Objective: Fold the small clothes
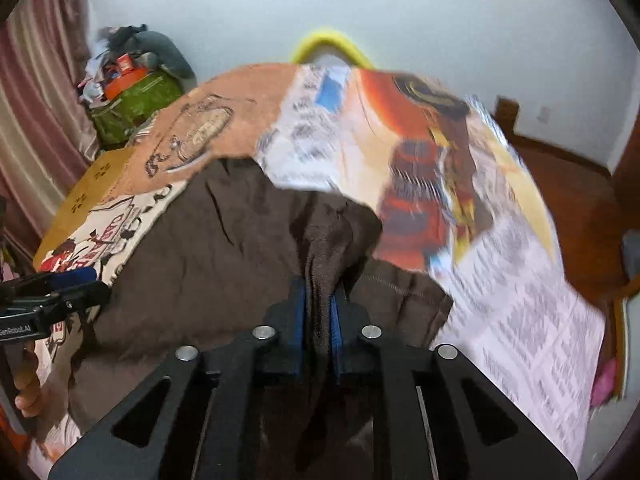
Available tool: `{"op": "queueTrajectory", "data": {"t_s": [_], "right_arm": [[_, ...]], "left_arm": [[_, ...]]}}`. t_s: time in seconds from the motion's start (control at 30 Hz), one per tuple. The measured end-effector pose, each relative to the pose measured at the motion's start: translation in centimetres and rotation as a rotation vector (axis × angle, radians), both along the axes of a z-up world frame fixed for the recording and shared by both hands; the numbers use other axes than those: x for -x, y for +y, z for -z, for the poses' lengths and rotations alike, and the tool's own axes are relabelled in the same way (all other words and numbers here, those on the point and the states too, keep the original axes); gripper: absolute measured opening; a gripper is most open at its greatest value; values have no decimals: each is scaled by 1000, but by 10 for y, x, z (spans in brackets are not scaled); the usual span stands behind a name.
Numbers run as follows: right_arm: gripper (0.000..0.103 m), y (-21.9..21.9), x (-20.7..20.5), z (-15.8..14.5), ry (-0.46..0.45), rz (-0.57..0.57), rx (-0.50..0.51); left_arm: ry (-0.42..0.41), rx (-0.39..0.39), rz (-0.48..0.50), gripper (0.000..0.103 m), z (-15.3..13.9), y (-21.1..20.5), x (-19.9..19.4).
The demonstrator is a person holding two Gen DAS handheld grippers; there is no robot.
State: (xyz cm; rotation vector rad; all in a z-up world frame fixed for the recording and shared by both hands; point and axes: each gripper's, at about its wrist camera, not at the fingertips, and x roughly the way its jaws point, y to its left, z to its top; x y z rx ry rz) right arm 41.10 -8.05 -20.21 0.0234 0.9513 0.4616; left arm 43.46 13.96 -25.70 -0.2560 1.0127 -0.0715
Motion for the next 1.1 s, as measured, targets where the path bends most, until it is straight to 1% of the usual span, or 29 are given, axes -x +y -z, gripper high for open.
{"op": "queueTrajectory", "data": {"t_s": [0.03,0.07,0.1,0.13,0.2,0.23,0.33,0.5,0.53,0.63,0.67,0.7,0.77,0.83,0.87,0.93,1.1], "right_arm": [[31,-5,1,-1,4,12,-10],[37,-12,4,-3,2,34,-25],[46,-19,7,-6,-9,59,-42],[51,-24,13,-8,-20,76,-52],[58,-35,18,-10,-21,119,-58],[59,-37,17,-7,-1,124,-64],[59,-36,8,3,65,117,-91],[60,-22,-7,9,116,121,-139],[62,-19,-9,9,116,118,-144],[62,-8,-10,10,86,93,-102],[62,-1,-10,10,70,79,-75],[59,2,-9,10,58,69,-54],[49,7,-10,9,31,45,-20],[27,14,-12,7,20,9,-5],[21,16,-14,7,25,2,-10],[16,20,-15,1,18,-16,-22],[15,35,-9,-22,-15,-96,-86]], "left_arm": [[-1,-8,5,67,0,-2,0],[0,-11,8,67,1,-3,-1],[0,-9,10,67,1,-3,-1],[1,-5,11,67,2,-4,-1],[3,-2,13,67,3,-5,-1],[4,-2,13,67,4,-5,-1],[9,1,13,67,5,-7,-1],[9,-10,17,67,6,-9,-1],[8,-12,18,67,6,-9,-1],[5,-11,17,67,7,-9,0],[5,-10,16,67,6,-10,0],[4,-10,17,67,6,-10,0],[2,-11,18,67,7,-9,1],[2,-12,19,67,7,-9,1],[0,-15,19,67,6,-9,1],[-9,-23,14,67,4,-7,2],[-41,-18,-8,67,-3,2,6]]}}
